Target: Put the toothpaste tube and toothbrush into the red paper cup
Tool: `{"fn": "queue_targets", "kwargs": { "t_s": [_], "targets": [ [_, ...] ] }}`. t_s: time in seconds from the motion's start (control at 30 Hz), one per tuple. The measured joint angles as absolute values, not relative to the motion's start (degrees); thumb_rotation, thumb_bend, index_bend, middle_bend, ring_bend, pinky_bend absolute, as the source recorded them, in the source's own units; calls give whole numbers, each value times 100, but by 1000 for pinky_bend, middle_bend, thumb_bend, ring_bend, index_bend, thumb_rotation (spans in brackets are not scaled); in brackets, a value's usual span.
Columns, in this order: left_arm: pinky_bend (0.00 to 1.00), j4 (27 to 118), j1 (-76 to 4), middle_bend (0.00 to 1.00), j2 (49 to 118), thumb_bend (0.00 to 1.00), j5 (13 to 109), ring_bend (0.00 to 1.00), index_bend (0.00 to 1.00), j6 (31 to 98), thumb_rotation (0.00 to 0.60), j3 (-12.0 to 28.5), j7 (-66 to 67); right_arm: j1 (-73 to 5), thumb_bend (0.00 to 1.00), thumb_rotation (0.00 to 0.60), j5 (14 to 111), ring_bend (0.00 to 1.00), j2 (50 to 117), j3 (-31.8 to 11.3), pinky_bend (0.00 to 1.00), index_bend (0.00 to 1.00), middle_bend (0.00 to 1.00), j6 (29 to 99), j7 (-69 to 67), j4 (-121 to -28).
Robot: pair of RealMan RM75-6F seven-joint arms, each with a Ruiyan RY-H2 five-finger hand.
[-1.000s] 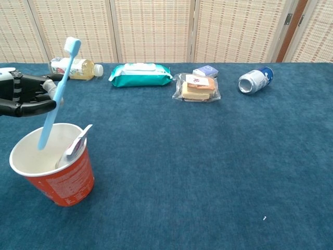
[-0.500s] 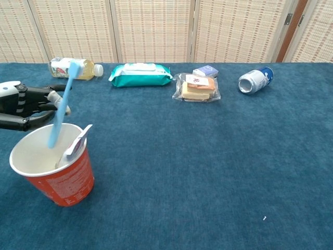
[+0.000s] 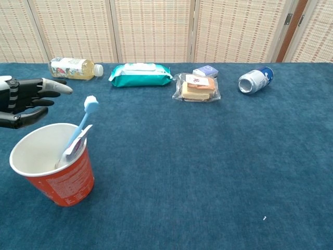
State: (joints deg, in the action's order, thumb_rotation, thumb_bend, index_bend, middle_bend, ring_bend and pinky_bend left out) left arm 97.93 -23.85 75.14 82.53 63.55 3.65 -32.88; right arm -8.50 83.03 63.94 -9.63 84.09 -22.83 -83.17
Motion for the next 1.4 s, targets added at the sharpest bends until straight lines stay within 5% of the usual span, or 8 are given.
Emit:
{"fn": "queue_targets", "kwargs": {
  "t_s": [0.4,0.7,1.13,1.4],
  "targets": [
    [0,10337,-2232,0,6639,506,7826,0,200,6645,600,550,-2288,-792,0,600,8321,26,6343,-943,366,54,25,8487,-2252,-8370],
    [0,10370,-1975,0,6229,848,7068,0,196,7045,600,814,-1716,-752,0,600,8345,26,6297,-891,366,54,25,8504,-2047,-8519],
    [0,9876,-1746,0,6599,854,6735,0,192,8121,600,817,1102,-672,0,600,8372,26,6399,-706,366,54,25,8453,-1565,-8694],
    [0,9174,-1539,0,7030,830,7044,0,55,8715,600,632,2101,-625,0,600,8342,26,6550,-618,366,54,25,8389,-1466,-8702]
  ]
}}
